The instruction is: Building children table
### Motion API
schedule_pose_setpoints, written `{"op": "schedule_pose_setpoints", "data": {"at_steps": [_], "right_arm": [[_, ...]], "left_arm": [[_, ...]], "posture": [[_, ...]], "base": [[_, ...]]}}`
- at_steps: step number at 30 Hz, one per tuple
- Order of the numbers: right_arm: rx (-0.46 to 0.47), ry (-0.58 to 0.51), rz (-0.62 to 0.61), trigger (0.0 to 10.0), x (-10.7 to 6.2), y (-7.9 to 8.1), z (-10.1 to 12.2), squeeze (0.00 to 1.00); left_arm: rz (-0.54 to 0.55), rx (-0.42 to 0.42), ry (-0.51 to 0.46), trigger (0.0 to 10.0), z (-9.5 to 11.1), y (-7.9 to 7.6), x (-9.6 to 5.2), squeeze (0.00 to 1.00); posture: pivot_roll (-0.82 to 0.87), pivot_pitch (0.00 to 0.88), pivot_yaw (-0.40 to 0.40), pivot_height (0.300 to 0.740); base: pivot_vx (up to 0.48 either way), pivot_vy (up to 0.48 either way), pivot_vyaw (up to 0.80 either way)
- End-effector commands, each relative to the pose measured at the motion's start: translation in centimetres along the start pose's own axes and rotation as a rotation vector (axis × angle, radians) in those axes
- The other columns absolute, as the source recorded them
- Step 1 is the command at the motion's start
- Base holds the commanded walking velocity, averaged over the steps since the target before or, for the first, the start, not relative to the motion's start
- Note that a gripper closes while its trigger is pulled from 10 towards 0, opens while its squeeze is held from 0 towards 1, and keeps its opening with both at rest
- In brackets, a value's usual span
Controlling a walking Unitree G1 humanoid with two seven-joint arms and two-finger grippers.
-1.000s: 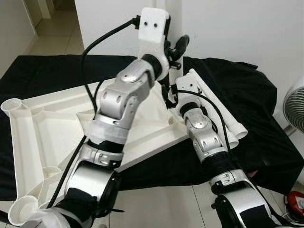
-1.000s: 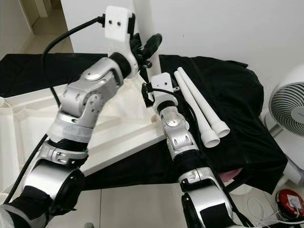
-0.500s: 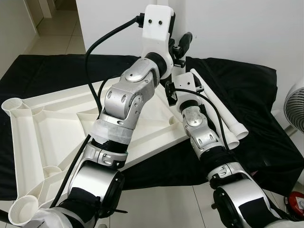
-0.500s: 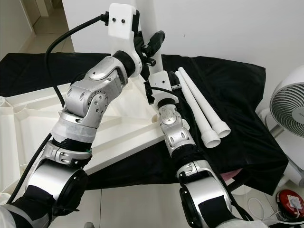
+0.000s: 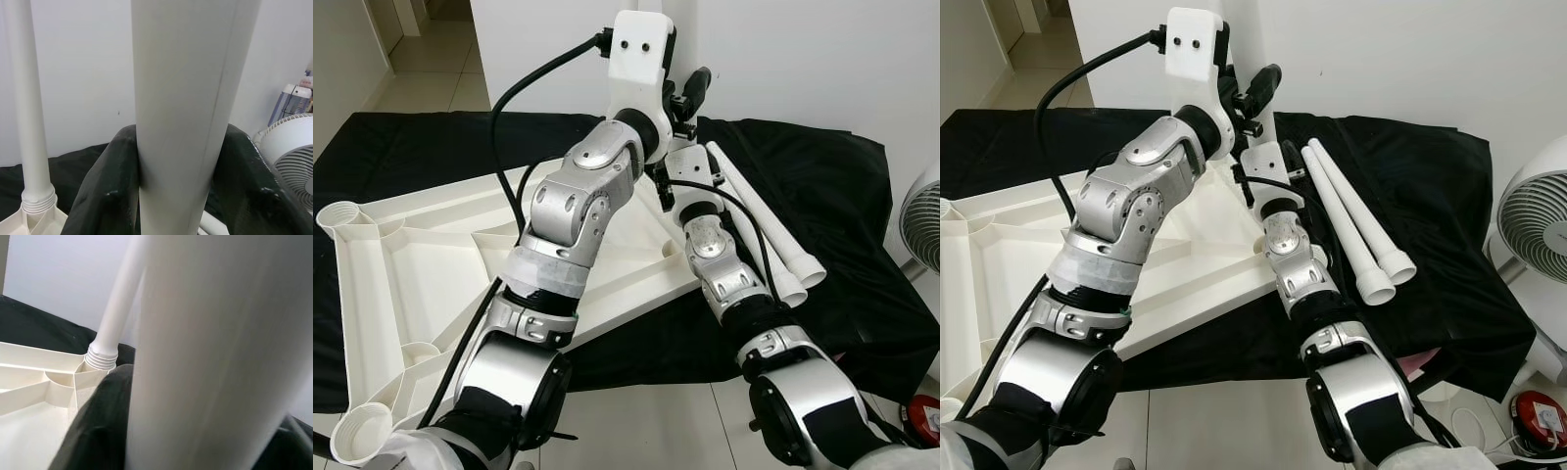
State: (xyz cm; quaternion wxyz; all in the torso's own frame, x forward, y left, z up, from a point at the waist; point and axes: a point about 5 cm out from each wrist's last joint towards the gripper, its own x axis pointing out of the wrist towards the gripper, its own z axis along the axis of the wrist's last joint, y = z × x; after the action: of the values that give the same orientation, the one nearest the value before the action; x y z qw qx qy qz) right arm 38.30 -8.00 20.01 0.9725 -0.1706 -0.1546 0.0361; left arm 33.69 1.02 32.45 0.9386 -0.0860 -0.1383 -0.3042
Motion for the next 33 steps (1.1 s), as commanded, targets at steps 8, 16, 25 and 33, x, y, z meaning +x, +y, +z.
{"op": "schedule_pose_setpoints", "data": {"at_steps": [8,16,25,33], "right_arm": [[0.004,-0.004,-0.012,0.0,0.2,0.0,-0.1,0.00],[0.034,0.021,-0.052,10.0,0.4,-0.3,-0.2,0.00],[0.169,0.085,-0.091,10.0,0.5,-0.8,-0.9,0.00],[0.249,0.112,-0.146,10.0,0.6,-2.1,-1.3,0.00]], "left_arm": [[-0.016,0.021,-0.025,10.0,1.0,-0.6,0.2,0.00],[-0.062,0.010,-0.059,10.0,1.4,-1.1,0.0,0.99],[-0.175,-0.016,-0.096,10.0,1.6,-2.4,-0.6,1.00],[-0.209,0.033,-0.100,10.0,1.3,-2.3,-1.3,0.00]], "posture": [[-0.02,0.000,-0.038,0.740],[-0.01,0.000,-0.035,0.740],[-0.01,0.000,-0.032,0.740],[-0.02,0.000,-0.029,0.740]], "base": [[0.000,0.000,0.00],[0.000,0.000,0.00],[0.000,0.000,0.00],[0.000,0.000,0.00]]}}
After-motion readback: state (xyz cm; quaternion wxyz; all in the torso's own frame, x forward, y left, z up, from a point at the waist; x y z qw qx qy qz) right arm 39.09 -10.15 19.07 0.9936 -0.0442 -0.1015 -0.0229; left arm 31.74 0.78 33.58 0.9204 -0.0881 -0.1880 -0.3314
